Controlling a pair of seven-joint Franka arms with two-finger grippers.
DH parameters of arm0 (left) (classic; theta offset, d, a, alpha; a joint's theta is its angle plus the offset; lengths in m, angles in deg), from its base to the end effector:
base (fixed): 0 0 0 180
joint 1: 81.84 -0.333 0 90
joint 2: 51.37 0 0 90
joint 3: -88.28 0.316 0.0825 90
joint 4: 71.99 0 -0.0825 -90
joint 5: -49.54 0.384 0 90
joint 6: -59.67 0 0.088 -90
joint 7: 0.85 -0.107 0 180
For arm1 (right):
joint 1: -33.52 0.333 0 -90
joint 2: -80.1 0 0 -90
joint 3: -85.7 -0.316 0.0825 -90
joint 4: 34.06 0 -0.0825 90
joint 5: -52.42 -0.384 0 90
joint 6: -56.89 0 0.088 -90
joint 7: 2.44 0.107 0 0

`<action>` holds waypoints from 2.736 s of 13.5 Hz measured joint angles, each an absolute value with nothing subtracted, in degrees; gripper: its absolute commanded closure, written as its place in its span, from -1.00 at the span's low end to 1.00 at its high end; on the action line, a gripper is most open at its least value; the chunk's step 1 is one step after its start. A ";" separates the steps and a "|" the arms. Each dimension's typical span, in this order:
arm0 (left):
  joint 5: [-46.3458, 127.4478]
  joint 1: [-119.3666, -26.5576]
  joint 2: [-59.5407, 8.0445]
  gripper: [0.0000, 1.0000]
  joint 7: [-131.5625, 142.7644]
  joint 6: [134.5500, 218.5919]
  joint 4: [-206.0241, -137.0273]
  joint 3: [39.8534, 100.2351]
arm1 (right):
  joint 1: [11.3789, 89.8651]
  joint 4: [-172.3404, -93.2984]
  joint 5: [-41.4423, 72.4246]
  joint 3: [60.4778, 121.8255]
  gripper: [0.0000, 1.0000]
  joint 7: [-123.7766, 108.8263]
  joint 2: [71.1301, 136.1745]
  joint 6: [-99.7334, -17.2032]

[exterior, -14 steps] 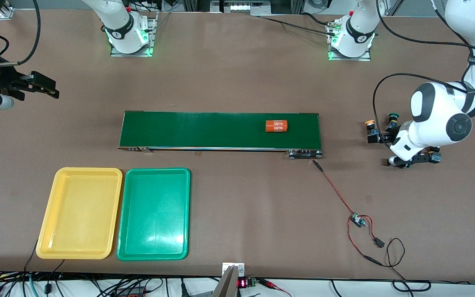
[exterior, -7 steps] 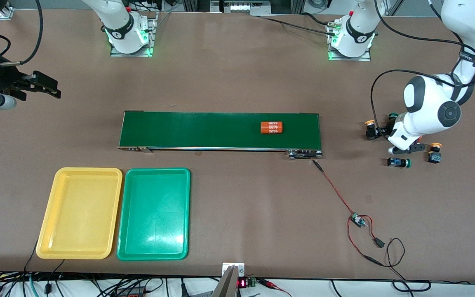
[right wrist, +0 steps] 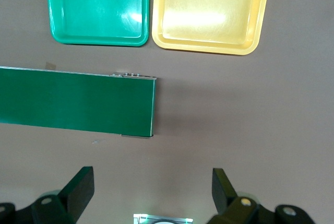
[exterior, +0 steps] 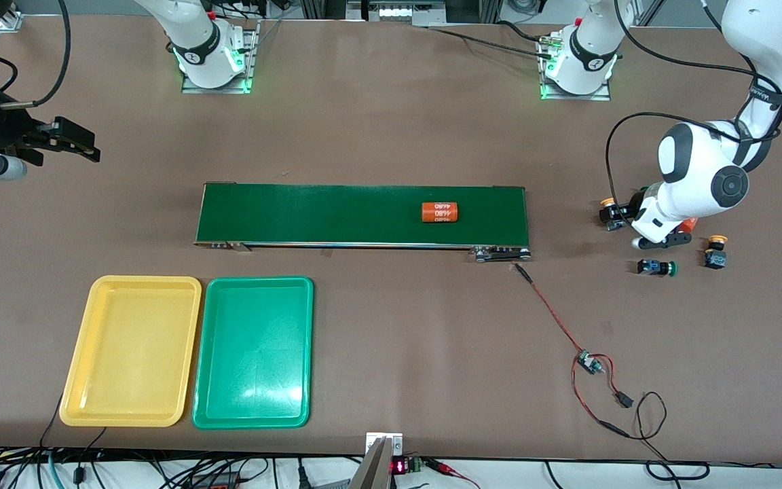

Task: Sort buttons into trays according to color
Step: 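Grasp the orange-based push-button with the left gripper, then set the orange-based button on the green belt and release it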

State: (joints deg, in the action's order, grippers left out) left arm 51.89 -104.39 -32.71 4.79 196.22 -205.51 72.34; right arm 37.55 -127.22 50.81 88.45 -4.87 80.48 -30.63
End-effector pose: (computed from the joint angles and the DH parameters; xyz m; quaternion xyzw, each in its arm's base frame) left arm 0.4867 0.0505 0.1844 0.9870 0.0904 -0.1288 0.0336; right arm 0.5490 0.0155 0.5915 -0.9980 -0.0322 0.0524 0.0144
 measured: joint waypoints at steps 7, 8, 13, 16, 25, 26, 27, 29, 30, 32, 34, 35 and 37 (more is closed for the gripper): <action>51.89 -104.38 -32.05 0.78 4.79 196.24 -205.53 72.32 | 37.55 -127.22 50.81 88.45 -1.00 -4.87 80.48 -30.63; 51.89 -104.36 -32.16 0.85 4.79 196.32 -205.41 72.29 | 37.55 -127.22 50.81 88.45 -1.00 -4.87 80.48 -30.63; 51.89 -102.73 -35.34 0.99 4.73 194.75 -202.05 70.72 | 37.54 -127.23 50.81 88.46 -1.00 -4.87 80.48 -30.63; 51.89 -102.28 -38.20 1.00 5.50 192.92 -200.46 65.13 | 37.54 -127.22 50.81 88.47 -1.00 -4.87 80.48 -30.63; 51.88 -100.79 -41.51 1.00 17.06 189.25 -198.48 47.03 | 37.37 -127.23 50.82 88.64 -1.00 -4.87 80.56 -30.57; 51.88 -99.45 -40.96 1.00 19.50 189.25 -197.73 46.03 | 37.33 -127.24 50.83 88.71 -1.00 -4.87 80.63 -30.55; 51.88 -97.99 -40.25 1.00 21.42 189.25 -196.97 45.62 | 37.27 -127.25 50.83 88.77 -1.00 -4.87 80.82 -30.54; 51.88 -96.56 -38.14 0.99 22.91 189.25 -195.54 45.54 | 37.11 -127.27 50.87 88.98 -1.00 -4.87 81.42 -30.54; 52.13 -96.59 -36.67 0.98 22.91 189.25 -194.87 45.62 | 36.97 -127.27 50.89 89.06 -1.00 -4.87 81.73 -30.53; 54.15 -96.83 -33.42 0.97 23.16 189.25 -193.81 45.97 | 36.45 -127.38 50.96 89.13 -1.00 -4.86 82.12 -30.53; 56.30 -96.87 -30.38 0.94 24.35 189.26 -192.97 46.16 | 35.35 -128.06 50.99 89.27 -1.00 -4.86 82.06 -30.50; 57.24 -96.85 -29.03 0.93 25.12 189.26 -192.49 46.15 | 34.68 -128.69 50.99 89.30 -1.00 -4.86 81.98 -30.52; 59.00 -96.83 -26.88 0.78 26.41 189.26 -191.70 46.15 | 34.00 -130.04 50.99 89.43 -1.00 -4.86 81.66 -31.26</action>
State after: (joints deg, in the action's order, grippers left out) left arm 59.00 -96.83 -26.88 26.41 189.26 -191.70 46.15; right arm 34.00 -130.04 50.99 89.43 -4.86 81.66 -31.26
